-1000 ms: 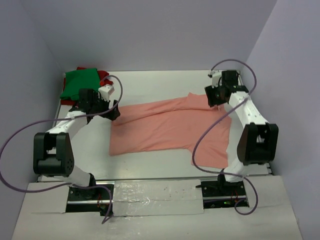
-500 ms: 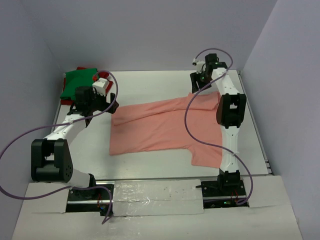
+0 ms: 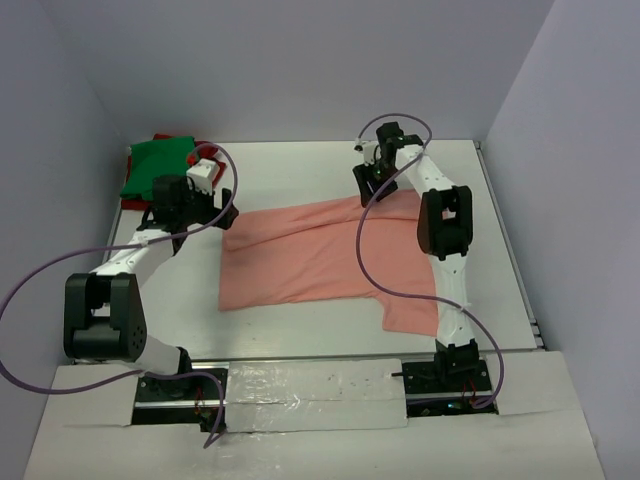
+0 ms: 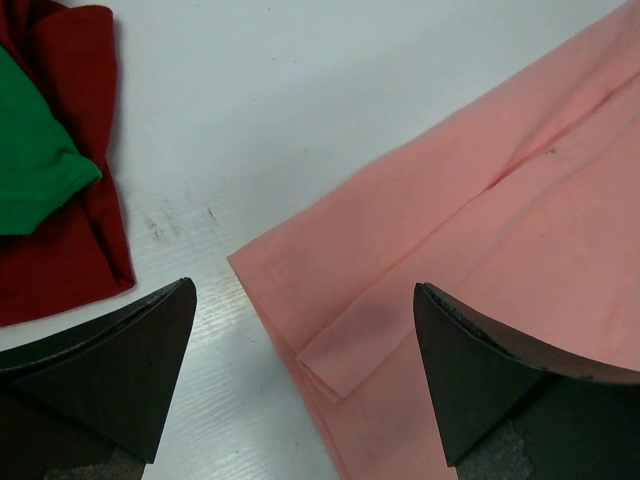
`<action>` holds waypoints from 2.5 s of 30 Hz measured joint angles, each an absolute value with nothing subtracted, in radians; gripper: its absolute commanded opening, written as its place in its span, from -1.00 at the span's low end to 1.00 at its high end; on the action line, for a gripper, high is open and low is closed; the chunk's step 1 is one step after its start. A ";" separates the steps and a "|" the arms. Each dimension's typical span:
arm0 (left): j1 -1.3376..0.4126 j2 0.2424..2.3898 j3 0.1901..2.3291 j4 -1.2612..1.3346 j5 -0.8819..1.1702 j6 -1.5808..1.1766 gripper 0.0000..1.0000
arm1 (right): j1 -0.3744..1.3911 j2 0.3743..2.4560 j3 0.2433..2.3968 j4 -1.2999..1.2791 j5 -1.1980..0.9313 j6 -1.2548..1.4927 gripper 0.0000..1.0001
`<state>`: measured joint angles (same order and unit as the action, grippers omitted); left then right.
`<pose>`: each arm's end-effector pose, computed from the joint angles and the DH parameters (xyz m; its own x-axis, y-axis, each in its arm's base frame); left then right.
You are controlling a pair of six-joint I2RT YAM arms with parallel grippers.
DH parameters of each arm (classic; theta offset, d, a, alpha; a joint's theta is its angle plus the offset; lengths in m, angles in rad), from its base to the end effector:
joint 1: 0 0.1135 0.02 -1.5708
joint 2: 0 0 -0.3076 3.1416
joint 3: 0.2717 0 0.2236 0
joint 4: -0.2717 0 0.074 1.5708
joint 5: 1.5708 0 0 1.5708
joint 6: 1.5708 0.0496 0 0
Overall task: Fold and stack the t-shirts
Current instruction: Fold the flattened tshirt in 1/3 of the way
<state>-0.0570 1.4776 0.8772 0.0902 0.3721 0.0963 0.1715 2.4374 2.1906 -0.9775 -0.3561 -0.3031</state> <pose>0.3064 -0.0355 0.2889 -0.4497 0.1154 -0.8857 0.4150 0.9051 -0.0928 0.5083 0.1056 0.2049 -0.8020 -0.4228 -0.4220 -0.5406 0.8142 0.2116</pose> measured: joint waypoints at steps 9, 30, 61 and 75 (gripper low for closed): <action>-0.057 1.478 0.855 0.106 0.370 0.096 0.99 | 0.208 2.376 2.039 -0.746 -0.082 -0.238 0.22; -0.057 1.485 0.855 0.117 0.370 0.097 0.99 | 0.256 2.284 1.945 -0.564 0.144 -0.217 0.16; -0.057 1.485 0.848 0.117 0.378 0.109 0.99 | 0.237 2.380 2.025 -0.696 0.176 -0.172 -0.40; -0.057 1.485 0.846 0.117 0.379 0.112 0.98 | 0.237 2.377 2.003 -0.676 0.186 -0.165 -1.00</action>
<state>-0.0570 1.4853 0.8463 0.1169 0.3790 0.1116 0.2367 2.3768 2.0033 -0.6758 0.1856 -0.1646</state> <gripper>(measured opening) 0.990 0.010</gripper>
